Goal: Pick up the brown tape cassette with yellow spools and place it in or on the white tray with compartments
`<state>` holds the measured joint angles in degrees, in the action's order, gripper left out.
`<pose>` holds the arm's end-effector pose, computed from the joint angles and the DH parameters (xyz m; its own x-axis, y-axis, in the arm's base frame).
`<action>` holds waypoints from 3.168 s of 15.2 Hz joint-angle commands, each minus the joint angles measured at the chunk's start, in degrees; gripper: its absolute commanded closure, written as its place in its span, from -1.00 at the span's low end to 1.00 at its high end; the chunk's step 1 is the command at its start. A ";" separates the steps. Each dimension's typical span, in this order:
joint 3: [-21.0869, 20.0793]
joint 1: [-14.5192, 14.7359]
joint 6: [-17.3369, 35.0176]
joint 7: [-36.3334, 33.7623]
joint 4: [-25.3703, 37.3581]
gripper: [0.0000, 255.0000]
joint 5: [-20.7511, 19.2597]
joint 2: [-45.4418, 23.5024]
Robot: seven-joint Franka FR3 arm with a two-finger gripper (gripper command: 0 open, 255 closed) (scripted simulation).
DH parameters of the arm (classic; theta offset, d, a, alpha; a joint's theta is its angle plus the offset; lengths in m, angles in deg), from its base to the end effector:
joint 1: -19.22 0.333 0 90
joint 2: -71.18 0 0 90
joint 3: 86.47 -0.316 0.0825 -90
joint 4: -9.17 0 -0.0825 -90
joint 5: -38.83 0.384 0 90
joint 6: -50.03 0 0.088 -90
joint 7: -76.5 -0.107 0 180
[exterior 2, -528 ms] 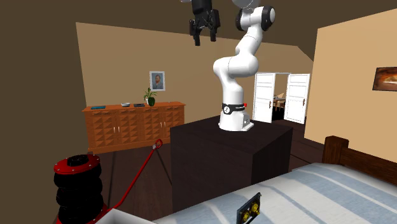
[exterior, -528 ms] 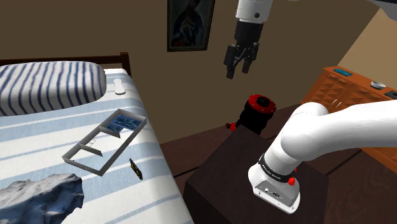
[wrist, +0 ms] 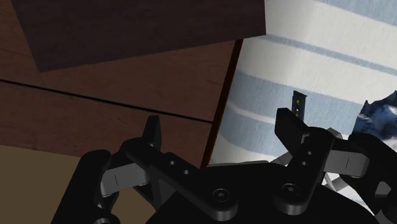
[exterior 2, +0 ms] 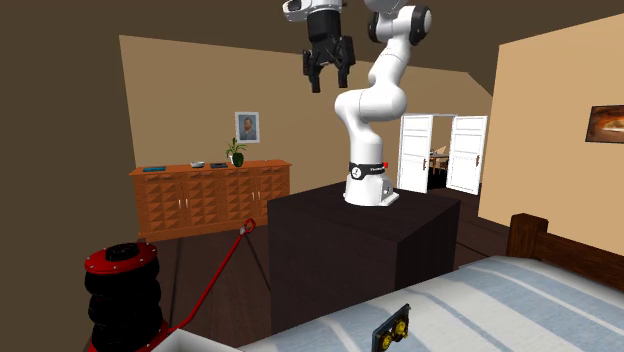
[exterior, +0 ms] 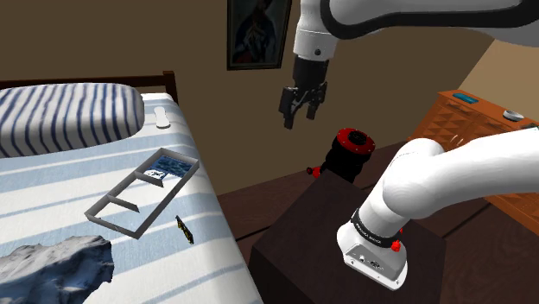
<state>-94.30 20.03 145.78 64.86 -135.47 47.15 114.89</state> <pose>0.3075 0.0660 0.5095 0.9883 -0.1135 -0.1020 -0.1169 -0.9927 -0.0282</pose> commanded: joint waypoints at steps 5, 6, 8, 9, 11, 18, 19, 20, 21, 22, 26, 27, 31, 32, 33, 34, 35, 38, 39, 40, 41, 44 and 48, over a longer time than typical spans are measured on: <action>-5.47 1.76 12.11 -3.98 -2.97 -1.00 3.36 -8.20; -6.38 1.99 14.13 -4.63 -3.19 -1.00 3.79 -9.84; -8.19 2.40 18.19 -5.98 -3.39 -1.00 4.48 -13.40; -9.10 2.56 20.21 -6.68 -3.36 -1.00 4.72 -15.31; -10.91 2.78 24.21 -8.15 -3.04 -1.00 4.98 -19.34; -16.64 2.79 37.23 -15.04 0.70 -1.00 2.07 -35.42; -17.28 2.77 38.88 -16.35 1.55 -1.00 1.01 -37.91; -17.84 2.79 40.46 -17.76 2.48 -1.00 -0.22 -40.44; -18.26 2.89 41.94 -19.27 3.49 -1.00 -1.64 -43.00; -18.54 3.10 43.33 -20.85 4.58 -1.00 -3.20 -45.57; -18.04 5.21 47.77 -27.46 9.75 -1.00 -10.21 -55.81; -17.50 6.11 48.61 -28.99 11.24 -1.00 -11.89 -58.29; -14.75 10.31 51.00 -34.14 17.96 -1.00 -17.47 -67.79; -14.01 11.43 51.40 -35.14 19.82 -1.00 -18.54 -70.07; -13.28 12.55 51.72 -36.03 21.74 -1.00 -19.47 -72.33; -12.57 13.64 51.97 -36.83 23.74 -1.00 -20.29 -74.56; -11.90 14.72 52.15 -37.54 25.80 -1.00 -21.00 -76.78; -11.29 15.29 53.20 -37.93 26.17 -1.00 -21.55 -78.19; -11.01 15.54 53.71 -38.11 26.34 -1.00 -21.82 -78.87; -10.72 15.79 54.22 -38.29 26.51 -1.00 -22.08 -79.55; -10.44 16.05 54.72 -38.47 26.70 -1.00 -22.34 -80.23; -9.71 16.70 55.98 -38.91 27.23 -1.00 -22.97 -82.00; -9.71 16.70 55.98 -38.91 27.24 -1.00 -22.97 -82.01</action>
<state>-104.03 36.72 201.73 25.96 -108.23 24.19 32.90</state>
